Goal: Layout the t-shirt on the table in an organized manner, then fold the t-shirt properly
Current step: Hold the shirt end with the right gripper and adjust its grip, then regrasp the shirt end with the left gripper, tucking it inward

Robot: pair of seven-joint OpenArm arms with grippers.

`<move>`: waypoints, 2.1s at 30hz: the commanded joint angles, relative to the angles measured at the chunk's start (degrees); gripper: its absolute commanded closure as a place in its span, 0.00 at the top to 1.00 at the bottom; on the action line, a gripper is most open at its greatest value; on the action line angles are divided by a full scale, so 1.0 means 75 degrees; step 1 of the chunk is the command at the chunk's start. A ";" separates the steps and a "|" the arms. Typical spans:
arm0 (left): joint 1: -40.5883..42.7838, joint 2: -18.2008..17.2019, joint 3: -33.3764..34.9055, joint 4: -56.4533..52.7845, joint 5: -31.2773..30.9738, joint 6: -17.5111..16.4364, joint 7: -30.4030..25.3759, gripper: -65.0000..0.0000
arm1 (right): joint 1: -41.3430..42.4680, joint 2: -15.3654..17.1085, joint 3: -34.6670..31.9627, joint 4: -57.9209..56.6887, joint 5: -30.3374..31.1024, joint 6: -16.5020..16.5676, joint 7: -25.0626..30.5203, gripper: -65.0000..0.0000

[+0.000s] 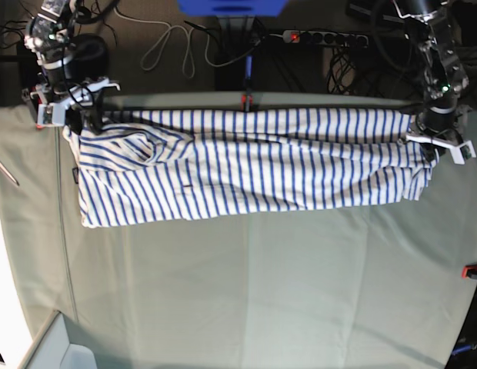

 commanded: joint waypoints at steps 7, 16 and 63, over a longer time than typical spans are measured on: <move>-0.0049 -0.0107 -0.0038 0.0114 -0.0029 -0.0008 -0.0197 0.22 | 0.0930 0.0416 0.0038 -0.0822 0.0082 0.0115 0.0195 0.39; -0.0049 -0.0107 -0.0038 0.0102 -0.0029 -0.0008 -0.0174 0.22 | 0.1399 0.0556 0.0718 -0.1502 -0.0504 0.0115 0.0195 0.39; -0.1819 -0.0518 0.1111 -0.1481 -0.0978 -0.0008 -0.0185 0.50 | 0.1363 0.0615 0.0659 -0.1549 -0.0527 0.0115 0.0207 0.39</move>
